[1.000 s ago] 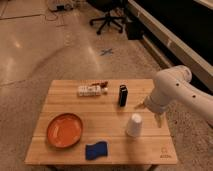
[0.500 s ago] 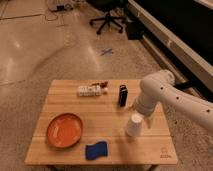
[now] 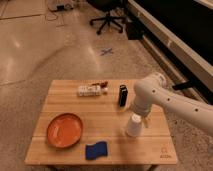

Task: Place the ceramic cup over the eraser

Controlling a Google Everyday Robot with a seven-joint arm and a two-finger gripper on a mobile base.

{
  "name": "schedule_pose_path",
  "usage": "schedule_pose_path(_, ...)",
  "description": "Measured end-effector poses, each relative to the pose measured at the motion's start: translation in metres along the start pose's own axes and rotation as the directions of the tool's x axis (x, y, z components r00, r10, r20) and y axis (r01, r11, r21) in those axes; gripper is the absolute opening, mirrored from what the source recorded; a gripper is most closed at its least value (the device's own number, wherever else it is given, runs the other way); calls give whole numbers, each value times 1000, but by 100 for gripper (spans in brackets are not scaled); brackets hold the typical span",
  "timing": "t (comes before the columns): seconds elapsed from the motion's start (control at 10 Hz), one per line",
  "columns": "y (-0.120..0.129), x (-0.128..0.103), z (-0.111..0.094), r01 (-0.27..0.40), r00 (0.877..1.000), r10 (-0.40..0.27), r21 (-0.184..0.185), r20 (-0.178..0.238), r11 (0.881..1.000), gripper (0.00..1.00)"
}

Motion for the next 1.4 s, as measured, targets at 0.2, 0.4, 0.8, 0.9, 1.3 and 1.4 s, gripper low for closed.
schedule_pose_path(0.2,2,2,7,-5,1000,5,-16,-14,1000,58)
schedule_pose_path(0.4,4,4,11,-13,1000,13,-25,-26,1000,41)
schedule_pose_path(0.8,9,11,8,-28,998,26,-46,-50,999,4)
schedule_pose_path(0.9,6,15,-3,-39,998,37,-40,-54,998,0)
schedule_pose_path(1.3,-30,33,-82,-24,998,26,33,-59,999,0)
schedule_pose_path(1.4,-38,36,-96,-20,998,23,51,-56,998,0)
